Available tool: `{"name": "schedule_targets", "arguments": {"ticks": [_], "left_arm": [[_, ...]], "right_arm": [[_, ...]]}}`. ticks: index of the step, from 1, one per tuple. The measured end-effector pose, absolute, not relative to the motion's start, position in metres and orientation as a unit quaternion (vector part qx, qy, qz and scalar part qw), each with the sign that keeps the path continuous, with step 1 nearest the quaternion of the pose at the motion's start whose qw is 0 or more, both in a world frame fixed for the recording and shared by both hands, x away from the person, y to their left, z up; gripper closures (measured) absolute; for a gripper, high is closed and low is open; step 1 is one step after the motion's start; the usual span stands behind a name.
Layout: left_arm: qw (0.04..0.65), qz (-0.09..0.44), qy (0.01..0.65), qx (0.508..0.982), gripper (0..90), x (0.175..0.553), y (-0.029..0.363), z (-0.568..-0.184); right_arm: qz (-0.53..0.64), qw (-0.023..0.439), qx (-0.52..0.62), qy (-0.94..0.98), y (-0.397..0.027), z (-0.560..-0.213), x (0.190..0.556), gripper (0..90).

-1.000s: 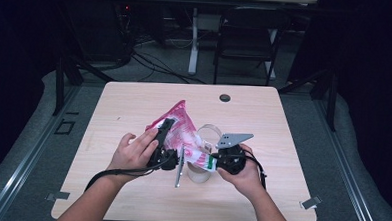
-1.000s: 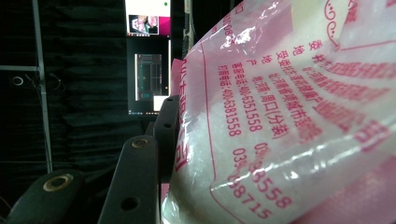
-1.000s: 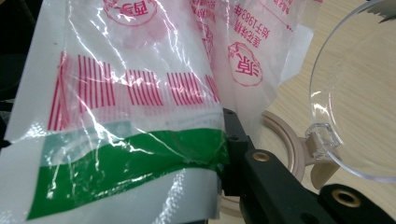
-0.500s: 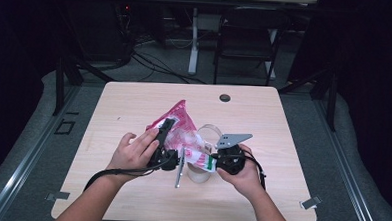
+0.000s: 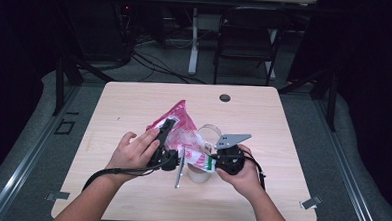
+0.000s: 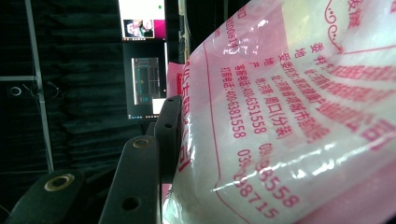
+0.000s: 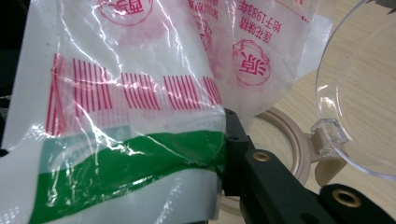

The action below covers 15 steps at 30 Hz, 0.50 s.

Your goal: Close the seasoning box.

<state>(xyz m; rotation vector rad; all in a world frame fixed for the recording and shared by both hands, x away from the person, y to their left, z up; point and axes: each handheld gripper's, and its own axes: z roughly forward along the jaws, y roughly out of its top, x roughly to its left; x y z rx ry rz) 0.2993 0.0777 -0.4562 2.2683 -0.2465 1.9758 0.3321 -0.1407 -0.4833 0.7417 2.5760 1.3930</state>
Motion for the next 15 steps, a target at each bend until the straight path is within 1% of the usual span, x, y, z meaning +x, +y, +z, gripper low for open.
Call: {"name": "schedule_targets", "arguments": {"ticks": [8, 15], "left_arm": [[0.058, 0.647, -0.080, 0.757, 63.2, 0.2990, 0.0775, -0.4569], [0.050, 0.644, -0.092, 0.758, 63.3, 0.2981, 0.0763, -0.4594]], "right_arm": [[0.458, 0.060, 0.247, 0.852, -0.1401, -0.4844, 0.3324, 90.0], [0.447, 0.059, 0.252, 0.856, -0.1370, -0.4897, 0.3335, 90.0]]}}
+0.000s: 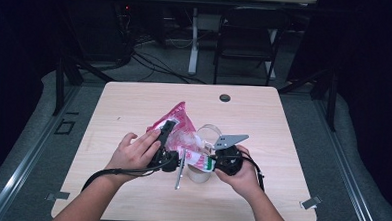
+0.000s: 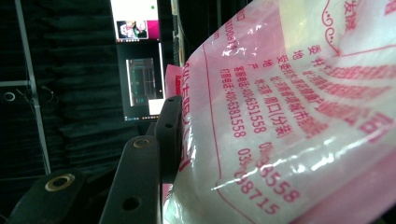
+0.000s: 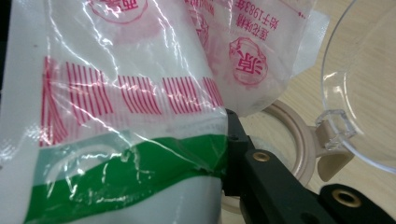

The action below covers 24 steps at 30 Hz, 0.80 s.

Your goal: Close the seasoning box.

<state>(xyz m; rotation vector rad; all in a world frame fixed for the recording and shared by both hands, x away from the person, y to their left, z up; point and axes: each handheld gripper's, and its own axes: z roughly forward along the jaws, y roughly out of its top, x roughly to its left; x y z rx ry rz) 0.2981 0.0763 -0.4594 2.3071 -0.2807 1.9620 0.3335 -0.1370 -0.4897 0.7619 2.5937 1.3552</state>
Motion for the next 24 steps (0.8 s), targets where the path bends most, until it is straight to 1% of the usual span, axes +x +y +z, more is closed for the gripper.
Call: {"name": "schedule_targets", "arguments": {"ticks": [13, 24], "left_arm": [[0.038, 0.644, -0.102, 0.757, 63.3, 0.2981, 0.0742, -0.4607], [0.026, 0.632, -0.108, 0.767, 63.6, 0.2983, 0.0737, -0.4611]], "right_arm": [[0.438, 0.055, 0.253, 0.861, -0.1345, -0.4947, 0.3348, 90.0], [0.437, 0.054, 0.261, 0.859, -0.1352, -0.4966, 0.3360, 90.0]]}}
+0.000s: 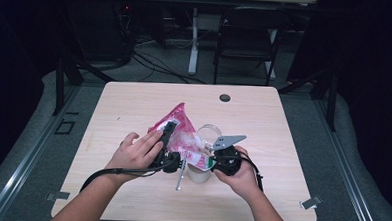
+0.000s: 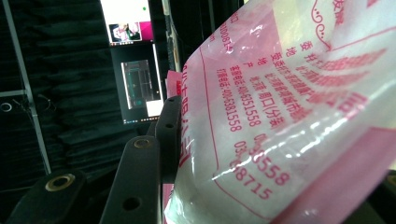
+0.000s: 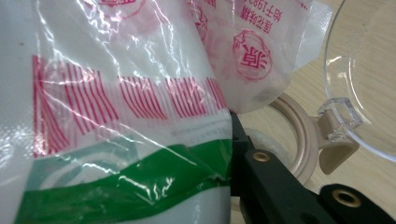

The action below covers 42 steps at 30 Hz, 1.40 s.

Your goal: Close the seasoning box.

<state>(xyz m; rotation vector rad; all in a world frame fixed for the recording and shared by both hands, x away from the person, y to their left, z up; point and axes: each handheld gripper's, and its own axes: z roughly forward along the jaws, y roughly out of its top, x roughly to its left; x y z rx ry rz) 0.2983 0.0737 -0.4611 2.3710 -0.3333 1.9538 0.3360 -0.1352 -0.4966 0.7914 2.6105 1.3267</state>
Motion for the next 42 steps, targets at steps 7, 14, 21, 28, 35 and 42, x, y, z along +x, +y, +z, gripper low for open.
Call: {"name": "schedule_targets", "arguments": {"ticks": [7, 14, 21, 28, 35, 42], "left_arm": [[0.020, 0.629, -0.116, 0.769, 64.2, 0.2993, 0.0736, -0.4598], [0.006, 0.616, -0.123, 0.778, 64.9, 0.2992, 0.0736, -0.4593], [0.002, 0.613, -0.128, 0.779, 65.6, 0.2991, 0.0736, -0.4588], [-0.005, 0.607, -0.131, 0.784, 65.7, 0.2988, 0.0724, -0.4591], [-0.010, 0.607, -0.138, 0.783, 65.6, 0.2978, 0.0703, -0.4582], [-0.017, 0.607, -0.141, 0.782, 66.3, 0.2973, 0.0685, -0.4575]], "right_arm": [[0.436, 0.054, 0.261, 0.860, -0.1350, -0.4973, 0.3361, 90.0], [0.433, 0.056, 0.260, 0.861, -0.1348, -0.4976, 0.3360, 90.0], [0.432, 0.059, 0.258, 0.862, -0.1347, -0.4968, 0.3355, 90.0], [0.431, 0.059, 0.259, 0.862, -0.1354, -0.4973, 0.3362, 90.0], [0.433, 0.059, 0.264, 0.860, -0.1362, -0.4973, 0.3366, 90.0], [0.431, 0.061, 0.267, 0.860, -0.1375, -0.4969, 0.3371, 90.0]]}}
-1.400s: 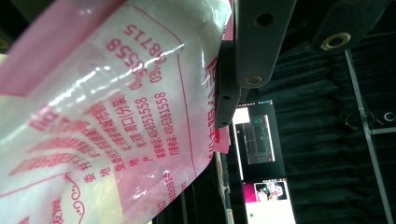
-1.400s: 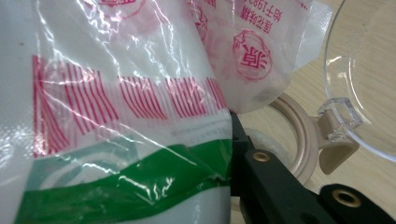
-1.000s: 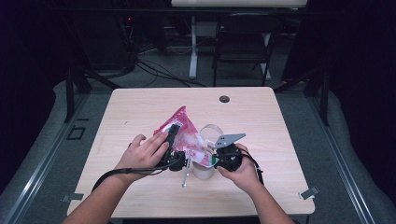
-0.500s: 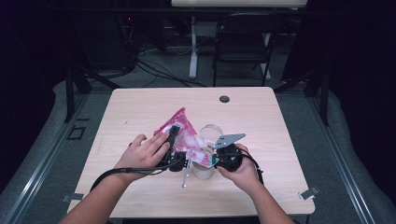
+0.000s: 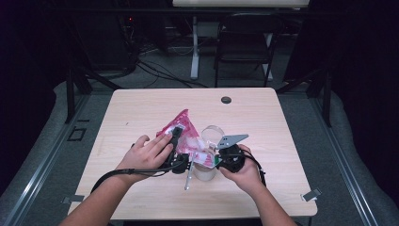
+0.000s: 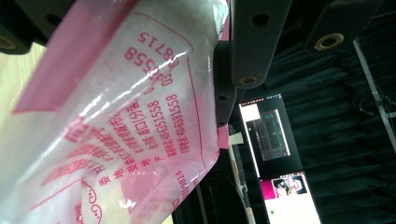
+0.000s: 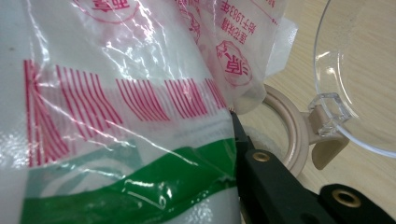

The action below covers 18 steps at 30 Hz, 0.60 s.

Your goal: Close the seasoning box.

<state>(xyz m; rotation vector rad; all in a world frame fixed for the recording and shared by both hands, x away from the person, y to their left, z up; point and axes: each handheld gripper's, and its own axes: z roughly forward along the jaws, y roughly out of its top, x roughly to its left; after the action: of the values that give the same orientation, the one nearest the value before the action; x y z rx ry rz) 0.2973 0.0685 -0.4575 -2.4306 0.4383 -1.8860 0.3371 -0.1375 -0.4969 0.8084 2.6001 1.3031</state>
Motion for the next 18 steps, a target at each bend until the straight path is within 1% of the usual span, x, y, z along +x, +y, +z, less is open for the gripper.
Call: {"name": "schedule_targets", "arguments": {"ticks": [18], "left_arm": [[0.016, -0.608, 0.142, -0.781, 66.0, 0.2965, 0.0671, -0.4573]], "right_arm": [[0.432, 0.066, 0.269, 0.858, -0.1387, -0.4958, 0.3370, 90.0]]}}
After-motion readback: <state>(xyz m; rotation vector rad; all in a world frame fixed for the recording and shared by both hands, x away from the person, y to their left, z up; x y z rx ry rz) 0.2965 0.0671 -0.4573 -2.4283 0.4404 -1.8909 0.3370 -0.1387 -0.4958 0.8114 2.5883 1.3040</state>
